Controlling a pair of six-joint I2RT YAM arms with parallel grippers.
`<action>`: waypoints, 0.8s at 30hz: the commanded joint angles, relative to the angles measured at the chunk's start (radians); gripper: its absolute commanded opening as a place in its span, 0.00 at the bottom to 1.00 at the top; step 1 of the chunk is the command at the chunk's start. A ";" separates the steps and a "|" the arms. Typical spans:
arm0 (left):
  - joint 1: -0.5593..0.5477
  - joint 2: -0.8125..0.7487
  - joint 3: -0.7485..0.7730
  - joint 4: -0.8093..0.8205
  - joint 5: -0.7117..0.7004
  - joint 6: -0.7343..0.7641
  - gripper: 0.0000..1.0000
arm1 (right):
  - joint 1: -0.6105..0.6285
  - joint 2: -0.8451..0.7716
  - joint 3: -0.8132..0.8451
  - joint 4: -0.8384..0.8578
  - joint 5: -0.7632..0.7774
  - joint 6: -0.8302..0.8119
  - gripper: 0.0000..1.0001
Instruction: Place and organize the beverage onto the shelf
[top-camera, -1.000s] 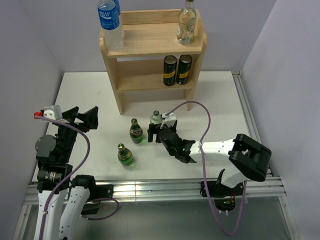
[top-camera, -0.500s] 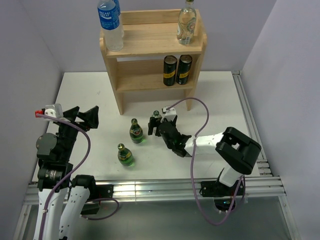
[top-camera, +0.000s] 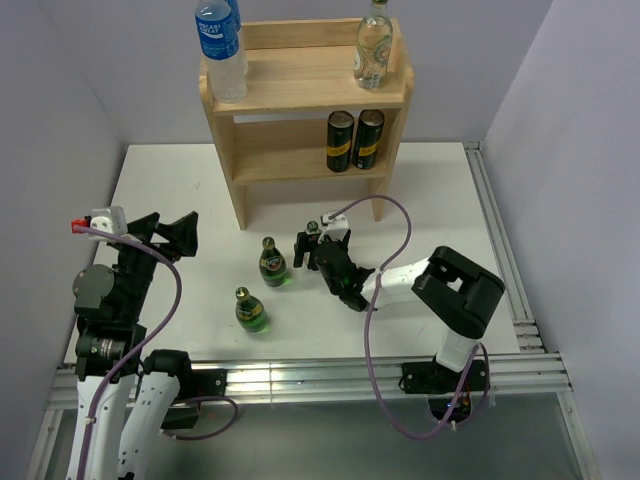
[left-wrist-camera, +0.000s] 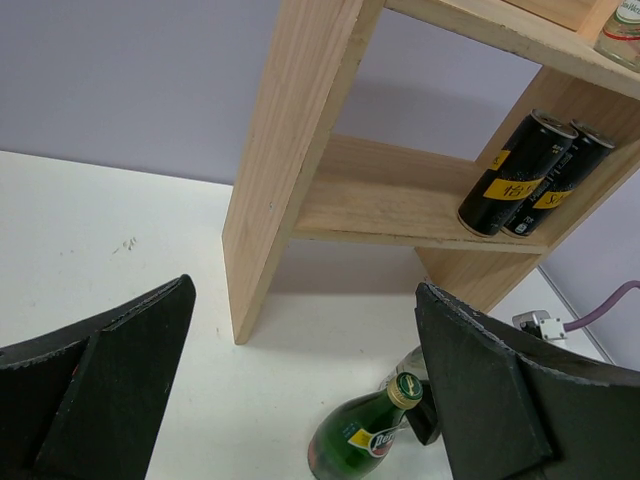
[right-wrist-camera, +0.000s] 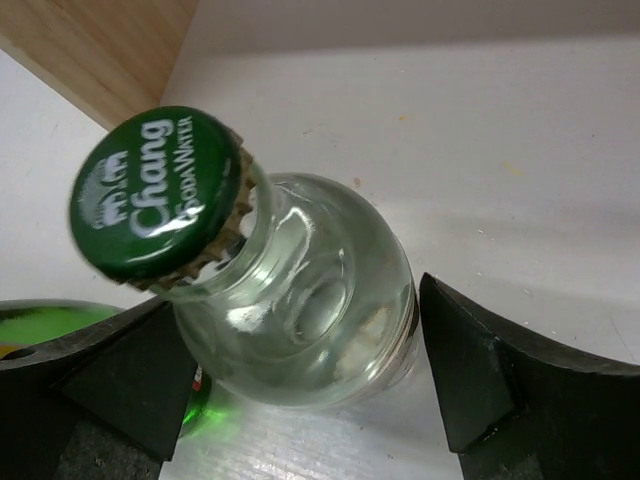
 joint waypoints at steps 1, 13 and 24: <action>0.007 0.015 0.001 0.020 0.025 0.007 0.99 | -0.015 0.027 0.025 0.080 0.006 -0.007 0.90; 0.007 0.026 0.001 0.024 0.034 0.005 0.99 | -0.044 0.100 0.038 0.146 -0.002 -0.016 0.82; 0.007 0.029 0.001 0.023 0.036 0.007 0.99 | -0.049 0.099 0.056 0.141 -0.031 -0.036 0.08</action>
